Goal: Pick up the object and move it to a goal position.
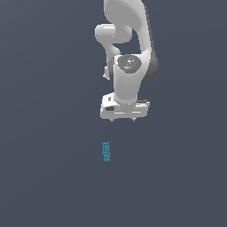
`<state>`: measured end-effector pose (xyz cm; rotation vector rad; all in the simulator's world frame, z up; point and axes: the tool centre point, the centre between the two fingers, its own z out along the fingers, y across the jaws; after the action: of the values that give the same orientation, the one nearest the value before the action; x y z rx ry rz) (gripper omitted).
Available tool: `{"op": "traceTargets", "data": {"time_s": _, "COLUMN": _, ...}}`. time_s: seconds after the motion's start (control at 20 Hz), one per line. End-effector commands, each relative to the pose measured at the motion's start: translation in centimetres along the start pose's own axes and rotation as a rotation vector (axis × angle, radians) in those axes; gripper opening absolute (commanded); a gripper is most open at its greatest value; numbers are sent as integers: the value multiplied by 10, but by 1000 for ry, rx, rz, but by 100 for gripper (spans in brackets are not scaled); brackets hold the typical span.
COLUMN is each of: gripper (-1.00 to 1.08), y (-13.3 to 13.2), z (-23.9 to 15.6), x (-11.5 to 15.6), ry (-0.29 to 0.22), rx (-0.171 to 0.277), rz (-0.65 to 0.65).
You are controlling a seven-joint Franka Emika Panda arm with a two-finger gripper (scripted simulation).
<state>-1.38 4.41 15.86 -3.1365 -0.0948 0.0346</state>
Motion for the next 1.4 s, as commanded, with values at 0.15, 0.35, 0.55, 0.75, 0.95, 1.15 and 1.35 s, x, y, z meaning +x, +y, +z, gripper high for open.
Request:
{"op": "traceTargets", "data": {"time_s": 0.15, "gripper": 100, "y": -6, "z": -2, "x": 1, "ry": 2, "rx": 4, "rz": -8}}
{"op": "traceTargets", "data": {"time_s": 0.35, "gripper": 100, "y": -30, "z": -8, "x": 1, "ry": 8, "rx": 19, "rz": -38}}
{"op": "traceTargets", "data": {"time_s": 0.55, "gripper": 100, "y": -38, "z": -11, "x": 0, "ry": 10, "rx": 23, "rz": -47}}
{"op": "traceTargets", "data": {"time_s": 0.75, "gripper": 100, "y": -33, "z": -9, "x": 3, "ry": 9, "rx": 22, "rz": -45}}
{"op": "traceTargets", "data": {"time_s": 0.95, "gripper": 100, "y": -26, "z": -3, "x": 12, "ry": 10, "rx": 22, "rz": -46}}
{"op": "traceTargets", "data": {"time_s": 1.15, "gripper": 100, "y": -13, "z": 6, "x": 25, "ry": 13, "rx": 20, "rz": -49}}
{"op": "traceTargets", "data": {"time_s": 1.35, "gripper": 100, "y": 7, "z": 21, "x": 43, "ry": 15, "rx": 16, "rz": -52}}
